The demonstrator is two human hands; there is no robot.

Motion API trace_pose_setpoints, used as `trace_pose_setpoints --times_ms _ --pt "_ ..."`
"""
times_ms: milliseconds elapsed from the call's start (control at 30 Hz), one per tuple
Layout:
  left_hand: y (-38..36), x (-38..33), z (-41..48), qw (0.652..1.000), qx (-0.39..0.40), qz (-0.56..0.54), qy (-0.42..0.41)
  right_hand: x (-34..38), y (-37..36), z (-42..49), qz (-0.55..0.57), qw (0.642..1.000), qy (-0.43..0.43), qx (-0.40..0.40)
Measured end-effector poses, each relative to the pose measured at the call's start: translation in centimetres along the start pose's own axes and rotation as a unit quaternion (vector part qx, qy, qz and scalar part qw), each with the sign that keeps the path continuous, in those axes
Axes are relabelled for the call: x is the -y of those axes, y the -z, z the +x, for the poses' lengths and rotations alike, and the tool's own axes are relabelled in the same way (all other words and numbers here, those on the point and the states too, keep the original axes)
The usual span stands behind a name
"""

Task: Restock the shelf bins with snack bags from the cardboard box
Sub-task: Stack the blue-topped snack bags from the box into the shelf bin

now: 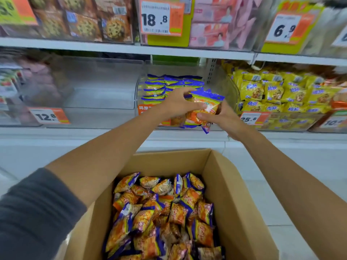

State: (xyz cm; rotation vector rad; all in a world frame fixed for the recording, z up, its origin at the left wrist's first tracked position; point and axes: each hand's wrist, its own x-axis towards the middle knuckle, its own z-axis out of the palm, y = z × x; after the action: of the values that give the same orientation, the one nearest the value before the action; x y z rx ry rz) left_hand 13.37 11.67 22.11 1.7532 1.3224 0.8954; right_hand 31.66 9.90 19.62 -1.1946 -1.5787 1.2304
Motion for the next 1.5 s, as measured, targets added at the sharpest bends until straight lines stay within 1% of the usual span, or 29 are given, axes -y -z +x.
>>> trace_pose_setpoints --times_ms 67,167,267,400,500,567,733,767,833,867,900,933,1000,1033,1067,1133,1167,1200,1267,1300,1367,1400,1433,1500 --pt "0.1 -0.8 3.3 1.0 0.009 -0.028 -0.007 0.9 1.8 2.3 0.007 1.0 0.017 -0.025" --pt "0.4 -0.8 7.2 0.999 0.015 -0.036 0.002 1.0 3.4 5.8 -0.021 0.999 0.031 -0.038" --pt "0.8 -0.2 9.9 0.998 0.038 -0.038 0.014 0.7 4.1 8.5 -0.052 0.998 0.039 -0.025" --pt "0.8 1.4 11.9 0.994 0.097 0.005 0.04 -0.9 4.4 10.6 -0.093 0.995 0.039 0.016" --pt "0.2 2.6 12.5 0.98 0.145 0.129 0.046 -3.1 4.3 10.9 -0.142 0.988 -0.007 0.053" --pt "-0.2 3.2 12.7 0.97 0.16 0.183 0.026 -3.4 4.3 11.3 -0.152 0.984 -0.054 0.071" --pt "0.1 3.6 12.8 0.959 0.182 0.215 -0.002 -2.6 5.0 12.4 -0.103 0.985 -0.123 0.069" --pt "0.3 3.7 12.8 0.957 0.195 0.216 -0.002 -2.8 4.9 12.3 -0.119 0.982 -0.127 0.077" --pt "0.4 4.0 12.5 0.955 0.214 0.204 0.006 -3.3 4.8 12.2 -0.199 0.967 -0.127 0.093" --pt "0.4 4.2 12.5 0.957 0.217 0.193 0.009 -3.3 4.7 12.2 -0.22 0.961 -0.133 0.099" --pt "0.5 4.3 12.3 0.959 0.216 0.184 0.009 -3.0 4.7 12.1 -0.215 0.96 -0.142 0.108" --pt "0.6 4.5 12.3 0.961 0.211 0.176 0.007 -2.7 4.9 12.2 -0.179 0.964 -0.159 0.115" --pt "0.9 4.7 11.9 0.964 0.197 0.178 -0.001 -2.1 4.8 12.2 -0.112 0.971 -0.189 0.098" --pt "1.1 4.9 11.7 0.963 0.192 0.189 -0.004 -1.8 4.4 12.1 -0.113 0.972 -0.189 0.081" --pt "1.2 5.2 11.5 0.959 0.19 0.21 -0.007 -2.2 4.1 12.4 -0.159 0.97 -0.171 0.073" --pt "1.4 5.7 11.2 0.944 0.196 0.264 -0.011 -3.0 3.1 12.8 -0.272 0.953 -0.118 0.061" --pt "1.5 5.9 11.0 0.937 0.202 0.284 -0.013 -3.1 2.7 12.9 -0.298 0.948 -0.095 0.053" --pt "1.6 6.0 10.9 0.933 0.206 0.295 -0.01 -3.1 2.3 12.9 -0.309 0.947 -0.079 0.046" --pt "1.8 6.2 10.9 0.929 0.204 0.31 -0.011 -2.8 2.2 13.1 -0.31 0.945 -0.087 0.051" --pt "1.8 6.1 10.9 0.926 0.202 0.318 -0.014 -2.7 2.5 13.2 -0.284 0.95 -0.108 0.063" --pt "1.9 6.1 11.0 0.924 0.198 0.327 -0.009 -2.5 2.6 13.1 -0.191 0.962 -0.168 0.099" --pt "1.9 6.2 11.1 0.924 0.203 0.323 -0.003 -2.8 2.6 13.2 -0.178 0.963 -0.176 0.098" --pt "1.9 6.3 11.2 0.926 0.211 0.312 0.003 -2.9 2.5 13.3 -0.207 0.961 -0.162 0.088" --pt "2.0 6.4 11.3 0.933 0.224 0.282 0.024 -3.1 1.6 13.4 -0.31 0.94 -0.124 0.072"
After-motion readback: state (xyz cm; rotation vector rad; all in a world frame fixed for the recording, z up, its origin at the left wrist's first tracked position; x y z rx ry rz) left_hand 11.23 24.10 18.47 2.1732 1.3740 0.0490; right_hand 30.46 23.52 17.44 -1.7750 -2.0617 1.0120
